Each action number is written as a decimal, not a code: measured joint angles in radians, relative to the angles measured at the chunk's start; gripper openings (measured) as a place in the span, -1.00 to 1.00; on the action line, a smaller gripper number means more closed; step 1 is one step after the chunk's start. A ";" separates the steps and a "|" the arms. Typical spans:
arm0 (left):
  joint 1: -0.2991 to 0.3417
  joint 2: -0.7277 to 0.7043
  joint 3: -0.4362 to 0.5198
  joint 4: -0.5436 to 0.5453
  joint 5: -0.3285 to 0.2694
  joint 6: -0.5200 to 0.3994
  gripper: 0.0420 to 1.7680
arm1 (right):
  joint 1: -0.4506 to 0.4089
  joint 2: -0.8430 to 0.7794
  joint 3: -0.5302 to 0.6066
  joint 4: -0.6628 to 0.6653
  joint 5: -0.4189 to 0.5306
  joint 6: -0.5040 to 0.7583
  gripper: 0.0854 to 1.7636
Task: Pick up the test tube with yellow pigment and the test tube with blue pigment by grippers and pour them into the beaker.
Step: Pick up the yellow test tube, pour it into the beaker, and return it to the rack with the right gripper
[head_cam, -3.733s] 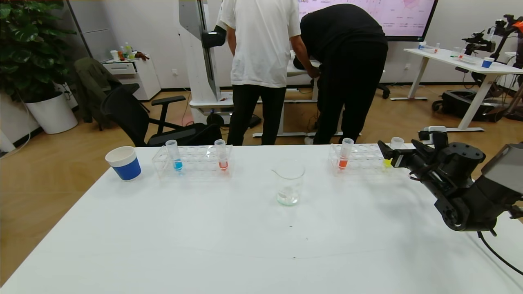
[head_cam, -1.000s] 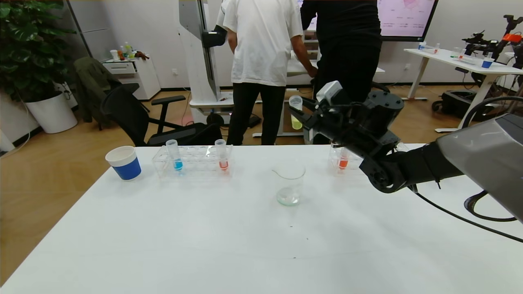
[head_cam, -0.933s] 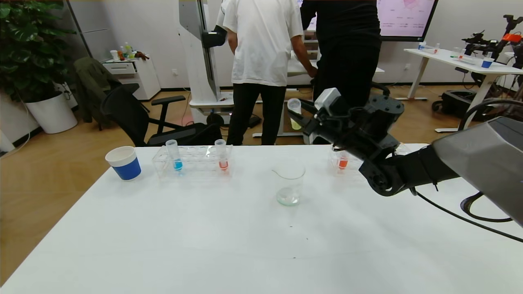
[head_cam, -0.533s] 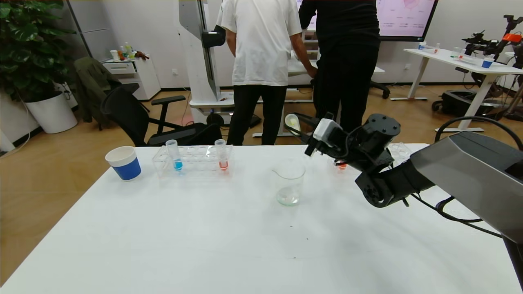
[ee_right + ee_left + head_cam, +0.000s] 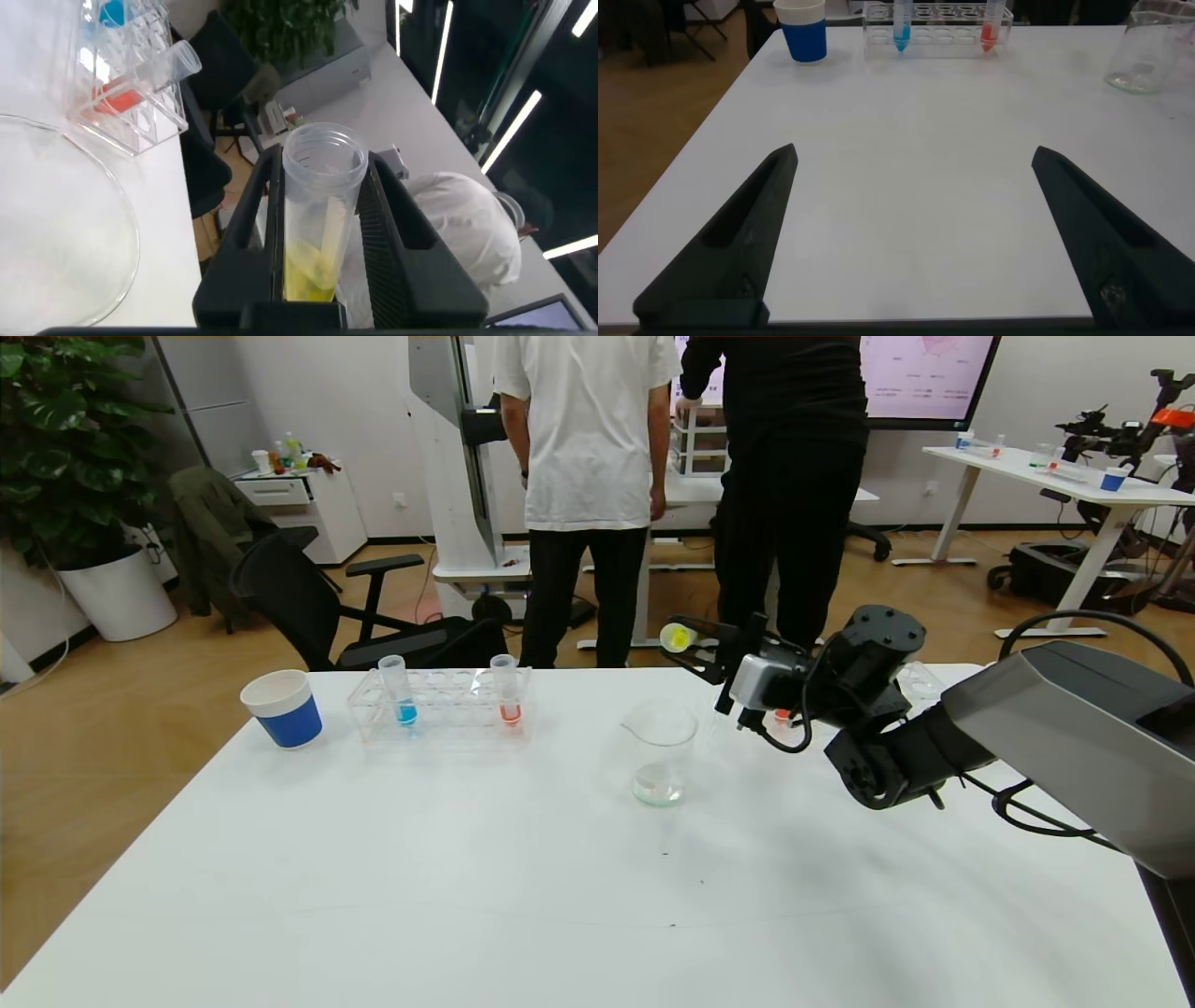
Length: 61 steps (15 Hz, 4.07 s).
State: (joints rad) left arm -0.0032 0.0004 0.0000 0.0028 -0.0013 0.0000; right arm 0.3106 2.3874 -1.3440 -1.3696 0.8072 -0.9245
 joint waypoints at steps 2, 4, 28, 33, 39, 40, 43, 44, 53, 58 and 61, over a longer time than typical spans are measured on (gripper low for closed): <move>0.000 0.000 0.000 0.000 0.000 0.000 0.98 | 0.000 0.000 0.000 -0.013 0.043 -0.062 -0.51; 0.000 0.000 0.000 0.000 0.000 0.000 0.98 | -0.003 0.003 0.003 -0.027 0.071 -0.104 -0.51; 0.000 0.000 0.000 0.000 0.000 0.000 0.98 | -0.043 0.065 -0.005 -0.036 0.135 -0.469 -0.51; 0.000 0.000 0.000 0.000 0.000 0.000 0.98 | -0.043 0.077 0.003 -0.032 0.135 -0.557 -0.51; 0.000 0.000 0.000 0.000 0.000 0.000 0.98 | -0.038 0.077 0.000 -0.030 0.135 -0.648 -0.51; 0.000 0.000 0.000 0.000 0.000 0.000 0.98 | -0.036 0.076 -0.001 -0.030 0.135 -0.669 -0.51; 0.000 0.000 0.000 0.000 0.000 0.000 0.98 | -0.032 0.067 -0.002 -0.030 0.133 -0.751 -0.51; 0.000 0.000 0.000 0.000 0.000 0.000 0.98 | -0.032 0.062 0.001 -0.030 0.130 -0.759 -0.51; 0.000 0.000 0.000 0.000 0.000 0.000 0.98 | -0.014 -0.010 -0.015 -0.034 -0.027 -0.453 -0.51; 0.000 0.000 0.000 0.000 0.000 0.000 0.98 | 0.019 -0.140 0.018 -0.043 -0.384 0.176 -0.51; 0.000 0.000 0.000 0.000 0.000 0.000 0.98 | 0.054 -0.270 0.130 0.068 -0.636 0.515 -0.51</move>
State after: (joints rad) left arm -0.0032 0.0004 0.0000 0.0028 -0.0017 0.0000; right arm 0.3647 2.1177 -1.2140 -1.3017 0.1713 -0.4094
